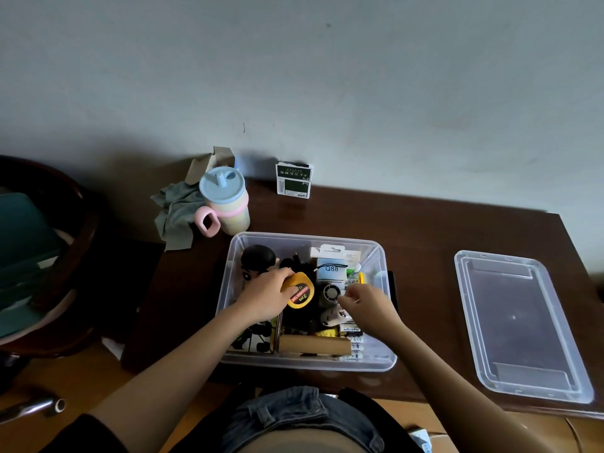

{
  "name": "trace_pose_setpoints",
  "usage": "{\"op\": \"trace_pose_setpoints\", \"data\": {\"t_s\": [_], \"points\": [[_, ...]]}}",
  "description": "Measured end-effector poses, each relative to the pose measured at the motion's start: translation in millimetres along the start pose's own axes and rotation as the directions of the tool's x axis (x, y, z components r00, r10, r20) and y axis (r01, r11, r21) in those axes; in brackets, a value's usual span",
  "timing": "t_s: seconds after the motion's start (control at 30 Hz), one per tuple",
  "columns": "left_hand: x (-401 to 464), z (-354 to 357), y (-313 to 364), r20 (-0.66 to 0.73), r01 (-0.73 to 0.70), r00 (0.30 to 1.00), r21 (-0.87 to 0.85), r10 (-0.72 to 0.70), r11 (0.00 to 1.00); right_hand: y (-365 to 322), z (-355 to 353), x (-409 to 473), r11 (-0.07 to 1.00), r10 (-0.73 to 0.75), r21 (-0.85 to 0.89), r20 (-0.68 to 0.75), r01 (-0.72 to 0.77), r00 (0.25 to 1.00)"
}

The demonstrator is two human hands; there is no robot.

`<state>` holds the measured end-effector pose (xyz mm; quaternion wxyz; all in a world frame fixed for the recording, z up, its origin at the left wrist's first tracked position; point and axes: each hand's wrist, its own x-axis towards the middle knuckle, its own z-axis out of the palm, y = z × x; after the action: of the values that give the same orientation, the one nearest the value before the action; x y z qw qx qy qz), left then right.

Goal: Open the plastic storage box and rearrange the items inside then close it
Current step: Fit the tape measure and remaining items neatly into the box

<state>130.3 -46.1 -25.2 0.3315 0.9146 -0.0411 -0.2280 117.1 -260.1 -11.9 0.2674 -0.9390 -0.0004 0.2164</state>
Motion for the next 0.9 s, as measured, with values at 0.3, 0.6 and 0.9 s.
{"op": "trace_pose_setpoints", "data": {"t_s": [0.3, 0.6, 0.9], "points": [[1.2, 7.8, 2.9, 0.085, -0.044, 0.996, 0.045, 0.041, 0.998, 2.5, 8.6, -2.9, 0.978, -0.195, -0.051, 0.133, 0.203, 0.972], [-0.7, 7.2, -2.5, 0.066, 0.004, 0.998, 0.058, -0.008, 0.998, 5.1, 25.2, -0.7, 0.913, -0.059, -0.403, 0.034, 0.068, 0.998], [-3.1, 6.2, -0.7, 0.044, 0.000, 0.999, 0.036, -0.001, 0.999, -1.7, 33.4, 7.7, 0.888, 0.042, -0.459, 0.056, -0.012, 0.998]]}}
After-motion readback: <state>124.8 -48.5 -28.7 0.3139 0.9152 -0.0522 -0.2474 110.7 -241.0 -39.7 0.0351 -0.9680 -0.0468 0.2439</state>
